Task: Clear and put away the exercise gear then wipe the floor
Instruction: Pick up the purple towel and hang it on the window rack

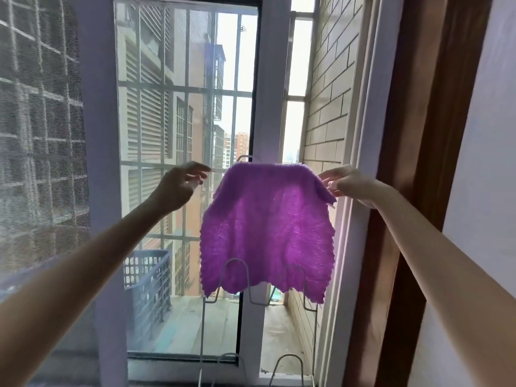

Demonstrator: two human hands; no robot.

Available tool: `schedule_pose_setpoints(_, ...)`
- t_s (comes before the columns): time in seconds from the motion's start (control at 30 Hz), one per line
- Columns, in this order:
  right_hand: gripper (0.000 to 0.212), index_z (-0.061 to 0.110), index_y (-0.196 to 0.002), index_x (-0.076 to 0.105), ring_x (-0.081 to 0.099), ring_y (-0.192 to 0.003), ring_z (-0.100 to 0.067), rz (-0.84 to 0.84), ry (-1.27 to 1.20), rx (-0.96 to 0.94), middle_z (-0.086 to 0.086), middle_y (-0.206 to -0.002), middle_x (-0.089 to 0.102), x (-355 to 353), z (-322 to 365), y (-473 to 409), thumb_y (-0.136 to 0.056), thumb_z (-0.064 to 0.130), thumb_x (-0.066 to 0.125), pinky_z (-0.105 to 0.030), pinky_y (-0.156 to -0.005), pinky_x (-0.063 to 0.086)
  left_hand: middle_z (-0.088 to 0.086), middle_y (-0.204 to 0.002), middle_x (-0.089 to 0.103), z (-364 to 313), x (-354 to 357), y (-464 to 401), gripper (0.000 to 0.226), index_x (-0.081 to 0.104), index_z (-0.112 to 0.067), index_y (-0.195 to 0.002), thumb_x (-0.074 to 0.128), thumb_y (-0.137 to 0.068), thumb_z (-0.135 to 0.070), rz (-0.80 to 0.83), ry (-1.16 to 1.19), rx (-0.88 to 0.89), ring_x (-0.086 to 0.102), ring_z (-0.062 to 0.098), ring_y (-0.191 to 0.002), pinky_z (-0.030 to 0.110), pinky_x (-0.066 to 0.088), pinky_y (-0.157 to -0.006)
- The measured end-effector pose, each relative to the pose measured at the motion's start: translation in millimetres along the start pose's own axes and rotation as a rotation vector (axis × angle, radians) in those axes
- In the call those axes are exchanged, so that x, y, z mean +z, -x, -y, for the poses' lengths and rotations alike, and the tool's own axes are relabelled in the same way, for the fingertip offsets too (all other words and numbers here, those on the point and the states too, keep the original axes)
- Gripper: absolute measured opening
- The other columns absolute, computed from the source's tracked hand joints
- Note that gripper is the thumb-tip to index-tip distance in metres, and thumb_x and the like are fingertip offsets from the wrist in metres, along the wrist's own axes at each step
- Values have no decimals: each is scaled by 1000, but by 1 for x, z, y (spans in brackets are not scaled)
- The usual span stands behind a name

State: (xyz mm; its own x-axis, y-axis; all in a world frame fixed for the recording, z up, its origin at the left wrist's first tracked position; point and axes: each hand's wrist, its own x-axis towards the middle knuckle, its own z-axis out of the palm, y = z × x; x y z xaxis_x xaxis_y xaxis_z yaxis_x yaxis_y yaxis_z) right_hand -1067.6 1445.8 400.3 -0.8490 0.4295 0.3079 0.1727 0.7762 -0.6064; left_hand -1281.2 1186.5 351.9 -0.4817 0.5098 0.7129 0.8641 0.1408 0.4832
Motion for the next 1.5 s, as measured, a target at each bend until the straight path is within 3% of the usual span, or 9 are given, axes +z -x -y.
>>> schedule_pose_setpoints(0.07, 40, 5, -127, 52, 54, -110, -23, -104, -106, -15, -14, -129, 52, 5, -4, 8, -92, -8, 38, -39, -100, 44, 18, -104, 61, -5, 0, 15, 65, 50, -3, -114, 44, -86, -61, 89, 155, -204, 59, 25, -89, 22, 45, -68)
schedule_pose_setpoints(0.13, 39, 5, -134, 45, 54, -112, -24, -235, -125, -22, -15, -135, 49, 15, -11, 15, -96, 1, 38, -41, -104, 41, 9, -92, 59, -8, 2, 33, 118, 48, -11, -106, 29, -33, -102, 265, 185, -345, 56, 17, -82, 22, 44, -65)
schedule_pose_setpoints(0.3, 69, 0, -137, 39, 61, -107, -32, -239, -140, 39, -21, -122, 59, 51, -29, 43, -88, 43, 59, -42, -94, 49, 11, -103, 65, -8, 14, 48, 133, 60, -7, -106, 48, -8, -97, 477, 277, -449, 62, 20, -94, 25, 48, -77)
schedule_pose_setpoints(0.43, 109, 6, -90, 65, 66, -73, -19, -139, -193, 43, -6, -83, 68, 67, -38, 52, -25, 93, 56, -34, -73, 55, 6, -91, 69, -3, 13, 43, 118, 64, -7, -94, 70, -2, -81, 402, 325, -502, 63, 16, -84, 26, 44, -69)
schedule_pose_setpoints(0.63, 34, -6, -98, 66, 65, -58, -11, -333, -428, -62, -8, -75, 66, 59, -47, 54, -78, 21, 73, -26, -64, 57, 2, -72, 69, 8, -4, 43, 98, 64, -6, -87, 88, -6, -56, 280, 563, -493, 68, 11, -65, 19, 55, -61)
schedule_pose_setpoints(0.77, 70, 8, -100, 69, 68, -66, -11, -267, -689, -204, 2, -76, 71, 38, -41, 57, -47, 50, 85, -22, -61, 55, 3, -74, 70, -5, -19, 34, 43, 64, -8, -89, 82, -56, -29, 214, 751, -491, 69, 10, -64, 22, 58, -63)
schedule_pose_setpoints(0.97, 18, 19, -84, 76, 68, -69, -11, -228, -988, -273, 2, -75, 71, 10, -14, 39, -67, 19, 70, -21, -60, 54, -6, -62, 67, -28, -35, 2, 9, 71, -17, -83, 64, -79, -20, 43, 846, -508, 64, 6, -54, 20, 54, -51)
schedule_pose_setpoints(1.23, 29, 9, -112, 62, 66, -59, -8, -404, -951, -152, 5, -67, 70, -25, 17, -6, -83, 2, 63, -19, -52, 51, -11, -54, 65, -50, -41, -42, 4, 65, -19, -89, 63, -87, -17, -177, 907, -477, 59, 0, -47, 14, 48, -46)
schedule_pose_setpoints(1.5, 16, 13, -76, 59, 61, -73, -15, -419, -478, 76, -7, -83, 62, -15, 1, -18, -77, 9, 75, -19, -57, 54, -1, -58, 66, -17, -26, -38, 25, 71, -10, -70, 55, -90, -8, -2, 767, -592, 58, 2, -42, 14, 51, -46)
